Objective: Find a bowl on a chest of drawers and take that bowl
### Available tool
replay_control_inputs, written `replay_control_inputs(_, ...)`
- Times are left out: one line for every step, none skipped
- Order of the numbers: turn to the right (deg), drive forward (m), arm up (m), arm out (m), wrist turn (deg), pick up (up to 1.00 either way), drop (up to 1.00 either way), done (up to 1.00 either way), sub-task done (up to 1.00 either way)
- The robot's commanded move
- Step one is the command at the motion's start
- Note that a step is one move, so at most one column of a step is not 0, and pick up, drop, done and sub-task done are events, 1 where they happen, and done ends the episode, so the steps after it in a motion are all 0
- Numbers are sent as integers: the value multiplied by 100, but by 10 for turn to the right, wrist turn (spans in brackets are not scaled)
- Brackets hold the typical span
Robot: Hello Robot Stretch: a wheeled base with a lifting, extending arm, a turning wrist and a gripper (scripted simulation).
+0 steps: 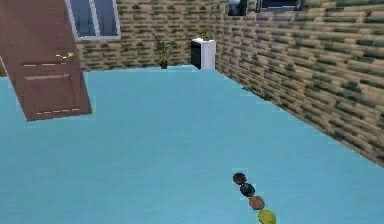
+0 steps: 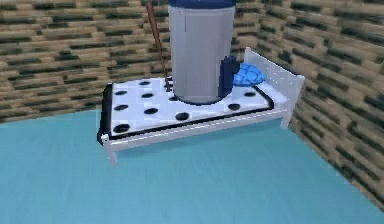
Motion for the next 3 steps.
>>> replay_control_inputs(0,100,0,0,0,0,0,0,0)
replay_control_inputs(0,60,0,0,0,0,0,0,0)
replay_control_inputs(0,100,0,0,0,0,0,0,0)
